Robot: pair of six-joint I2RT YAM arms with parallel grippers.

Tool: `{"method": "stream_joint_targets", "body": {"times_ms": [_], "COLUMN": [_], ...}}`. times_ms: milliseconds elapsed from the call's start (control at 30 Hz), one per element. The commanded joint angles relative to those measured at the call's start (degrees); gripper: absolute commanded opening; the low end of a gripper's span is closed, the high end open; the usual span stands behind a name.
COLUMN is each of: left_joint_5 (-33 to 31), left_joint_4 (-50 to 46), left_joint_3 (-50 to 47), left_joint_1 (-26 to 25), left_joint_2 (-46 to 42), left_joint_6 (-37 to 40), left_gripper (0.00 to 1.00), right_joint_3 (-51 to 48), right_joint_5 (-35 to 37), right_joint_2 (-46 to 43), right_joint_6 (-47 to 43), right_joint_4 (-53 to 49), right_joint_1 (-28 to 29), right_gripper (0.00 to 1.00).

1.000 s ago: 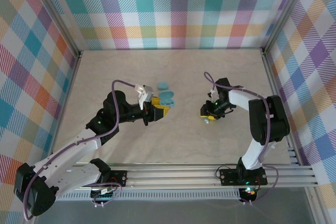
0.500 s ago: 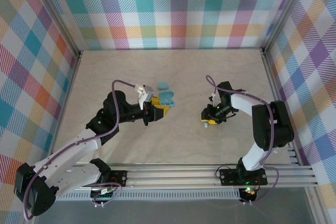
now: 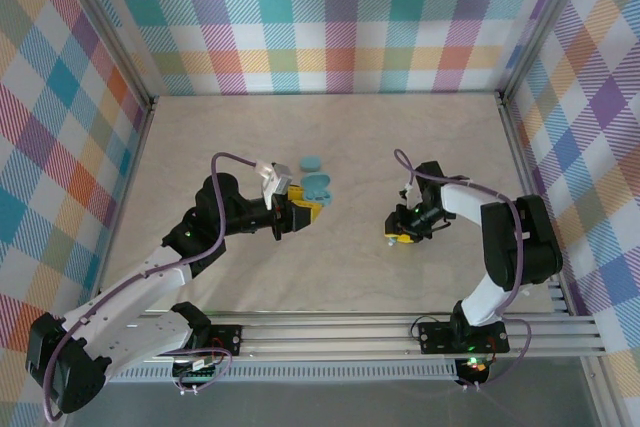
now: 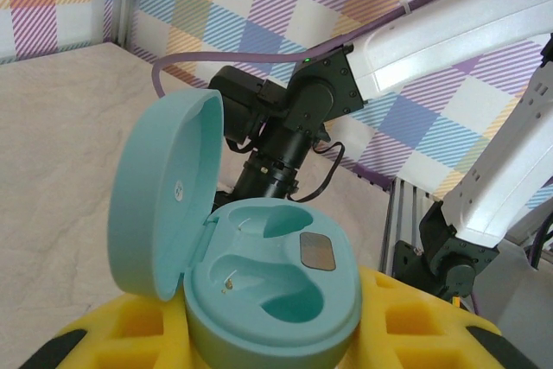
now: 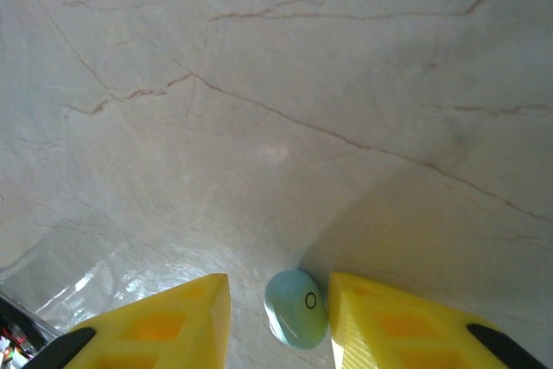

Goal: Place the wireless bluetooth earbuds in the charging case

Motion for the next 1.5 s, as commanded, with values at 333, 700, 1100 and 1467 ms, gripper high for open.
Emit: {"method": "stream_joint_targets", "body": {"times_ms": [333, 700, 1100, 1467], "left_joint_5": [-0.96, -1.83, -1.2, 1.66], "left_joint_4": [0.16, -0.62, 1.8, 8.06], "left_joint_3": [0.08, -0.63, -2.01, -3.85], "left_joint_1": [0.29, 0.23, 0.23, 0.18], "left_joint_2": [-1.23, -2.19, -0.88, 2.04], "left_joint_6": [-0.27, 0.18, 0.78, 2.36], "left_gripper": [0.0, 0.0, 0.0, 0.0], "right_joint_3": [-0.96, 1.06, 4.18, 10.01], "right_joint_5": [5.57, 10.01, 12.52, 13.75], "right_joint_2": [-1.48, 1.23, -4.16, -17.42], "right_joint_6": [3.17, 3.75, 0.76, -4.19], "right_joint_4": [-0.74, -1.95, -4.81, -13.99], "right_joint_1": [3.54, 7.68, 9.97, 10.06], "right_gripper": [0.32, 0.28, 0.21, 0.2]}}
